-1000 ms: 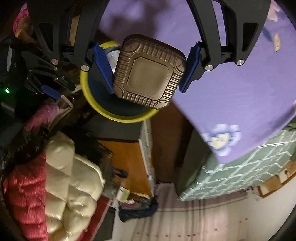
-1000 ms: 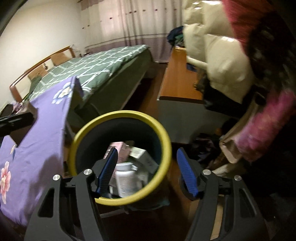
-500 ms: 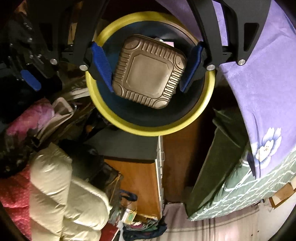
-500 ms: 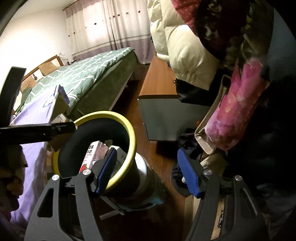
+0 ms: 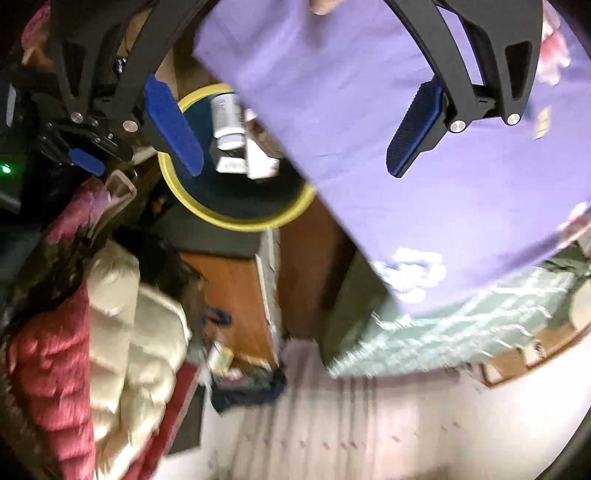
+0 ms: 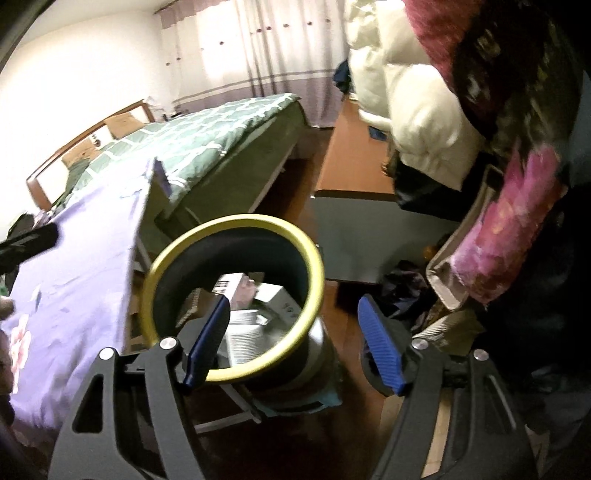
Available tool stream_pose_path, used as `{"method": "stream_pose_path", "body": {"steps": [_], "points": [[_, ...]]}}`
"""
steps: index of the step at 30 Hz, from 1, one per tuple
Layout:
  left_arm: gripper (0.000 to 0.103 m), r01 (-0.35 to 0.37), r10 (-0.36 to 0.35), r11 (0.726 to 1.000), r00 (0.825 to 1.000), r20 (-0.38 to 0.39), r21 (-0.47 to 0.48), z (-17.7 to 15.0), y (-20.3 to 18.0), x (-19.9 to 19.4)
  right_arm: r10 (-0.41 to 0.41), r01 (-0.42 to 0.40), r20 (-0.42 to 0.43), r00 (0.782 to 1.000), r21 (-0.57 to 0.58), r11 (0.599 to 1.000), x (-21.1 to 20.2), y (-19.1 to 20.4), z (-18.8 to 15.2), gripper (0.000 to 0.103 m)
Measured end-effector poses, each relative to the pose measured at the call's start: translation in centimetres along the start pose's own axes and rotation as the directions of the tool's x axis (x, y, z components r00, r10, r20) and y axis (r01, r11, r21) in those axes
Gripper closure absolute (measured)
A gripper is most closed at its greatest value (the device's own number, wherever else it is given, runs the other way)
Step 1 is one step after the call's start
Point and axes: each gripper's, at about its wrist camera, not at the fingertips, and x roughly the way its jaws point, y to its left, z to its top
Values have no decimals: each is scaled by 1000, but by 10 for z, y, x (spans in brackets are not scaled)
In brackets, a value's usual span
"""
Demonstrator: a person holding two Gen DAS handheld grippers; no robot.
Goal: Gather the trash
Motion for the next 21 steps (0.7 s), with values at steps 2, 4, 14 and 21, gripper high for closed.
{"method": "stream_pose_path", "body": {"steps": [2,4,14,21], "points": [[5,-40,41,999,997,59,-32,-9,17,-29,17,-17,10,1000,-32,999,-8,14,-1,33],[5,-78,85,995,991,106,-70,-19,36,-59,32,-31,21,999,-50,998,-15,24,0,32],[5,-262,315,936,920,232,-235,-87,112,-189,107,-91,83,991,-174,980,-53,84,-6,28],[5,-311,386,907,884,264,-285,-117,128,-234,149,-119,115,982,-241,963,-78,111,-15,26]]}}
